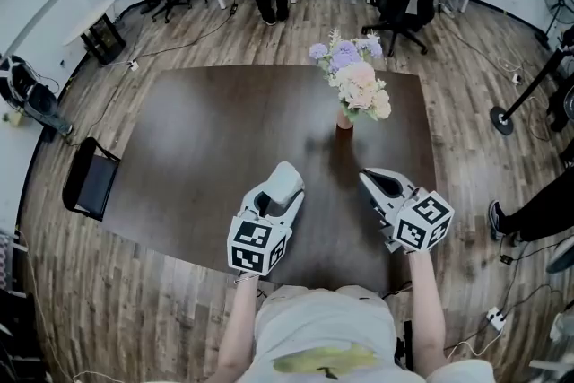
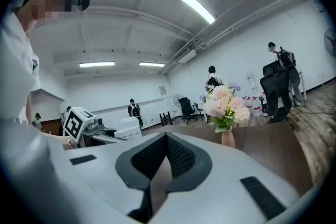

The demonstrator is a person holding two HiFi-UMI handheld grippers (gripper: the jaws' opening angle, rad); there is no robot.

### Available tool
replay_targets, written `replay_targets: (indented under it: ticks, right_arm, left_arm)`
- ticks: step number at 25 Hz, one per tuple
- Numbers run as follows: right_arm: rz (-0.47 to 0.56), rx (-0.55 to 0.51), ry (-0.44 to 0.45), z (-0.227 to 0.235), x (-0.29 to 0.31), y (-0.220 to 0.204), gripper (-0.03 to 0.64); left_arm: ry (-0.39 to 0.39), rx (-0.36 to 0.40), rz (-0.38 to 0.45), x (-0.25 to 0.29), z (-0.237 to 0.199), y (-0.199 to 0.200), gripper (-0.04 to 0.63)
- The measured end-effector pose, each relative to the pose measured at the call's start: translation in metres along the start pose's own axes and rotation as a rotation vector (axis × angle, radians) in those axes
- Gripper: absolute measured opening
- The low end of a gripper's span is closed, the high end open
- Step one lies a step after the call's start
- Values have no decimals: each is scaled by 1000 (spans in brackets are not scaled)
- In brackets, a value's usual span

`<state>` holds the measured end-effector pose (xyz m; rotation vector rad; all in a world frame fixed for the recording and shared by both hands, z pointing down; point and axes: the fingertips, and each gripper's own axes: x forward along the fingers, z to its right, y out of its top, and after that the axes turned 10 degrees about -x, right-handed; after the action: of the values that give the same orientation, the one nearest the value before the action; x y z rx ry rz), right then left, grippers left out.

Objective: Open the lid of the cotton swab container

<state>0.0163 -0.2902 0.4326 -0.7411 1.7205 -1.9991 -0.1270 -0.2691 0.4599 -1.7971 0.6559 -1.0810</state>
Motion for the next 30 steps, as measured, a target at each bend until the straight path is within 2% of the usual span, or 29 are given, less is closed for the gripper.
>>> replay_targets:
  ticks: [3, 9, 30]
  right_arm:
    - [10, -21, -55, 5, -2, -4, 21]
    - [29, -4, -92, 8, -6, -8, 21]
    - [64, -23, -138, 15, -17, -13, 20]
  left_arm:
    - [29, -11, 9, 0, -7, -1, 229]
    - [59, -16, 16, -3, -15, -2, 229]
    - [98, -25, 28, -8, -29, -5, 227]
